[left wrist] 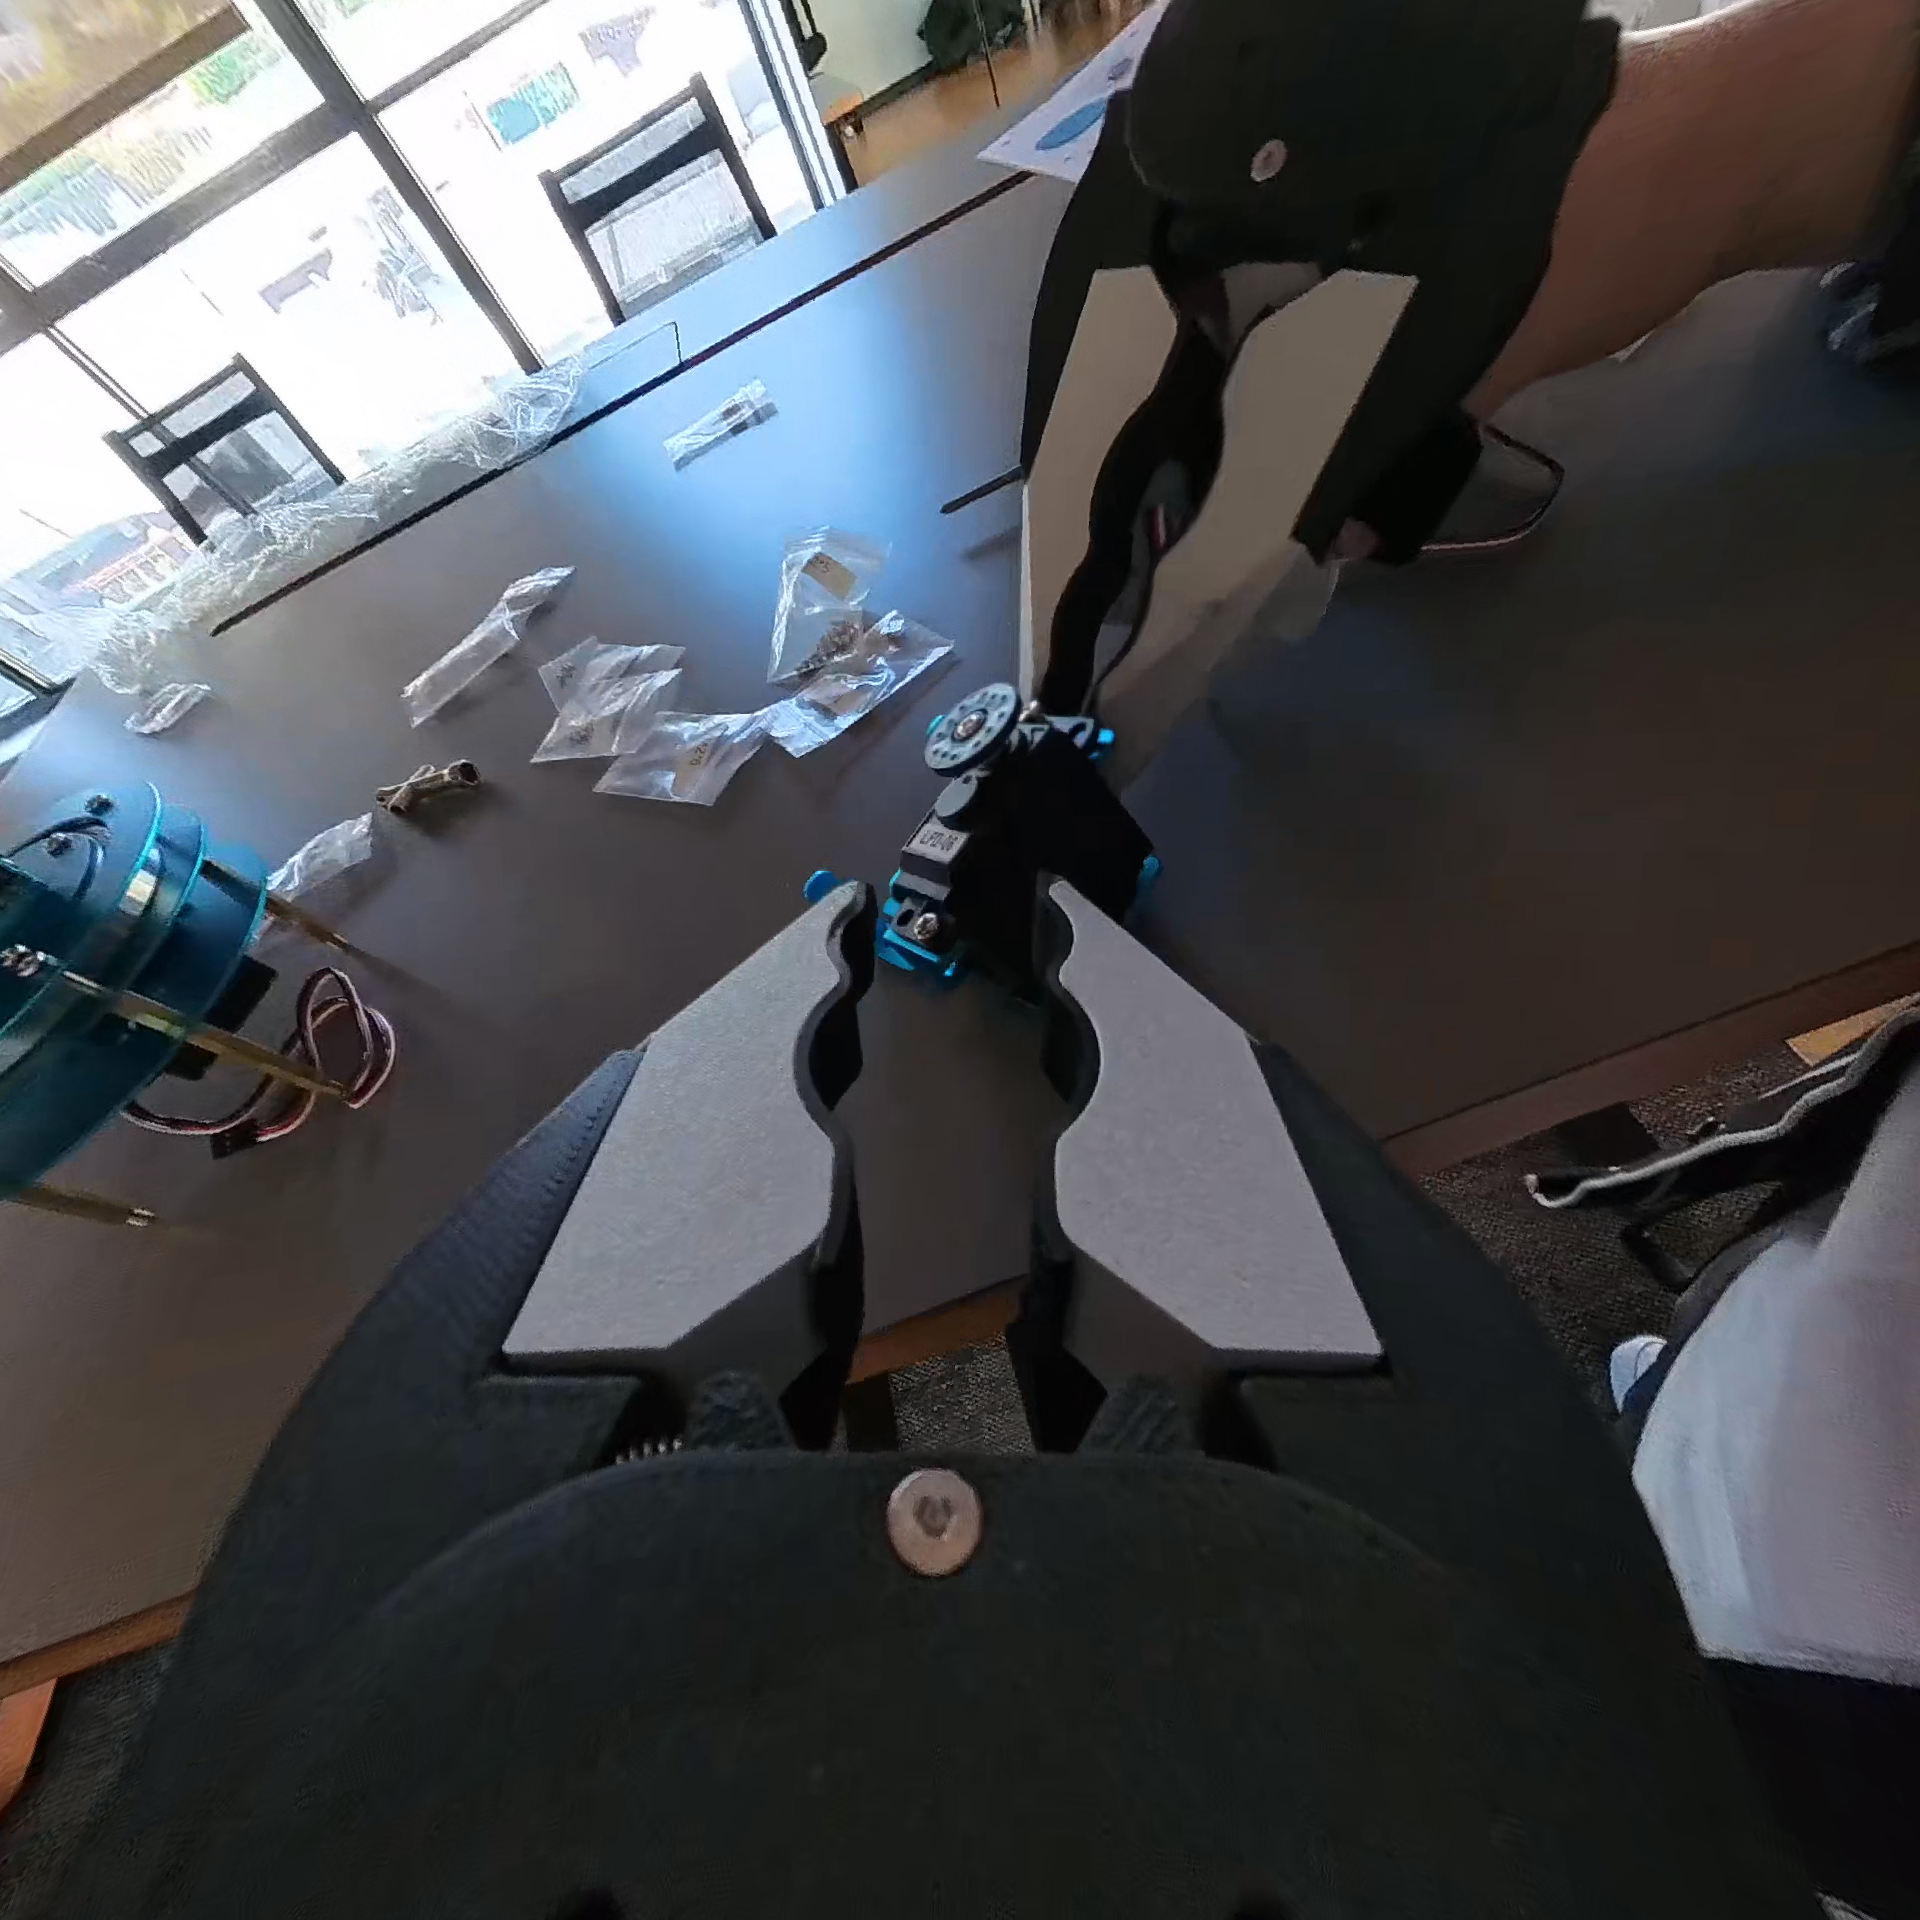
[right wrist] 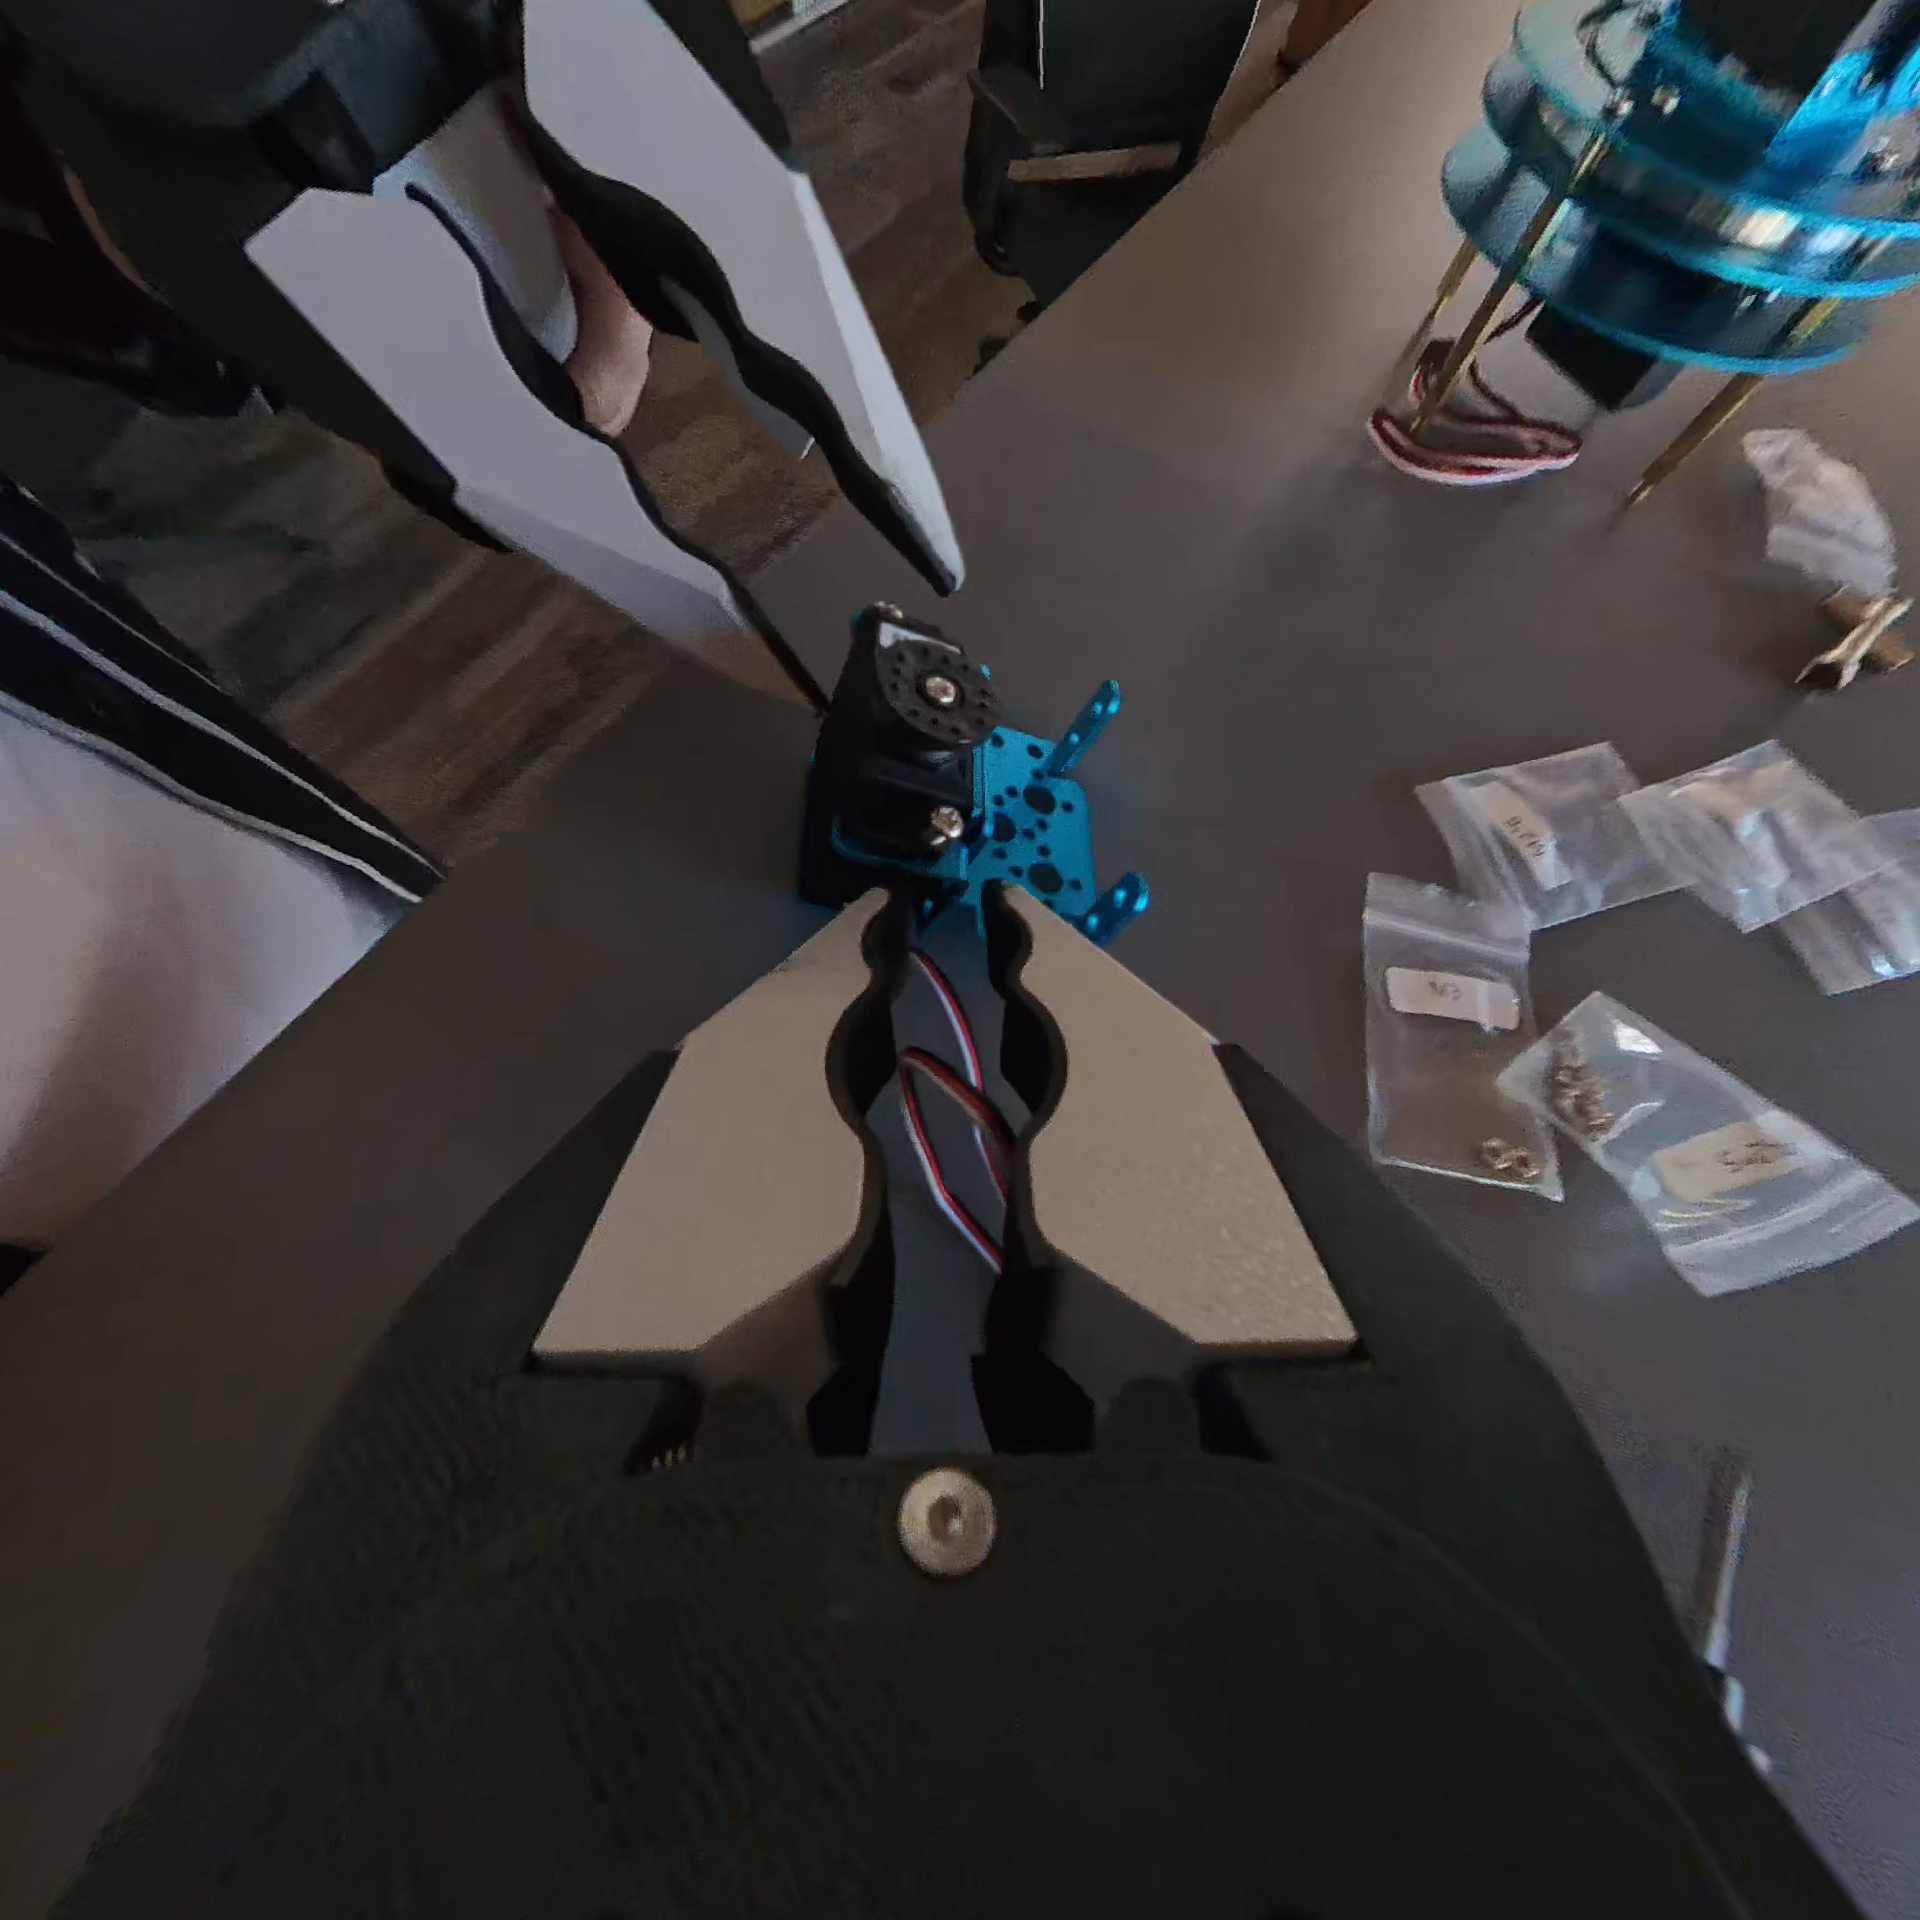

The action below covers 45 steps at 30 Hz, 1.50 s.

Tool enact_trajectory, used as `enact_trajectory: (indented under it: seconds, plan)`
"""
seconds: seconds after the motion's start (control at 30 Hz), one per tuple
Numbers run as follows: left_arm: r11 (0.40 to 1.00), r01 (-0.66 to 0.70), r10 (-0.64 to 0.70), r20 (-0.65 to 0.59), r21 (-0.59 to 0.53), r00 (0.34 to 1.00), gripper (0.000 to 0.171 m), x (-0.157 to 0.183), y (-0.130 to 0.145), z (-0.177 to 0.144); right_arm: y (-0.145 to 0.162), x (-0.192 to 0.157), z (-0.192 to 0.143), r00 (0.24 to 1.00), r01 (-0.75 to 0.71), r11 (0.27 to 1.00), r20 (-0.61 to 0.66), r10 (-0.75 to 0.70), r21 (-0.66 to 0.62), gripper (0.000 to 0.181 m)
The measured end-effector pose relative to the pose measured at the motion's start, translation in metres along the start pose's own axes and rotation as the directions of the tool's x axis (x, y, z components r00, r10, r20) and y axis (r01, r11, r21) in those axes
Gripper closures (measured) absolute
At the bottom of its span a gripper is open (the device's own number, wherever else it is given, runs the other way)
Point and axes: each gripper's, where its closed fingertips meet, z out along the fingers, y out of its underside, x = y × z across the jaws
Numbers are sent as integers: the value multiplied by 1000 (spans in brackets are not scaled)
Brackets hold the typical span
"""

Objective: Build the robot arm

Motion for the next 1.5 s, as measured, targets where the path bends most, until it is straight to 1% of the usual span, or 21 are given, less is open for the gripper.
enact_trajectory:
  seconds: [0.03,0.07,0.27,0.4,0.47,0.53,0.6,0.67,0.8,1.0,1.03,1.13,1.2,1.3,1.4,1.5]
  plan:
    - [1000,-3,3,-1,0,1000,144,0,1,0,0,0,1,999,-30,1000,15,30,-1,175]
    - [1000,-6,6,-3,0,1000,144,1,2,1,0,0,2,998,-54,999,23,54,2,177]
    - [1000,7,-7,-22,-3,1000,145,-1,6,5,-5,4,0,972,-230,973,54,229,18,181]
    - [999,15,-14,-26,30,1000,144,-2,1,4,-3,5,-4,949,-316,949,1,316,-8,181]
    - [996,-5,6,-8,86,1000,145,-4,-11,-2,-3,5,-6,933,-360,933,-41,359,-25,181]
    - [992,-38,39,-5,117,999,143,-2,-22,-7,-4,5,-8,912,-403,915,-96,398,-35,181]
    - [992,-73,75,-18,106,997,139,3,-27,-6,-6,3,-9,893,-434,899,-154,422,-58,181]
    - [987,-121,123,-8,108,992,140,5,-31,-4,-11,2,-10,871,-470,879,-201,448,-78,181]
    - [967,-236,235,23,92,972,146,7,-31,3,-16,1,-10,848,-501,852,-283,449,-152,181]
    - [962,-261,259,28,84,965,158,3,-29,4,-19,1,-8,837,-507,835,-352,418,-214,180]
    - [960,-268,267,21,82,963,158,3,-29,4,-19,1,-8,834,-512,831,-358,420,-218,180]
    - [959,-276,277,-6,61,961,151,3,-25,7,-20,1,-8,833,-511,830,-367,414,-226,180]
    - [956,-289,291,-24,50,956,151,3,-23,7,-20,0,-7,837,-503,831,-373,401,-236,180]
    - [944,-324,327,-47,65,944,154,6,-25,5,-21,-1,-7,840,-495,832,-383,385,-250,180]
    - [926,-373,375,-38,58,926,158,4,-24,4,-21,-1,-7,836,-503,826,-387,389,-254,180]
    - [924,-380,382,-38,45,924,159,4,-24,5,-21,-1,-7,829,-515,819,-388,402,-251,180]
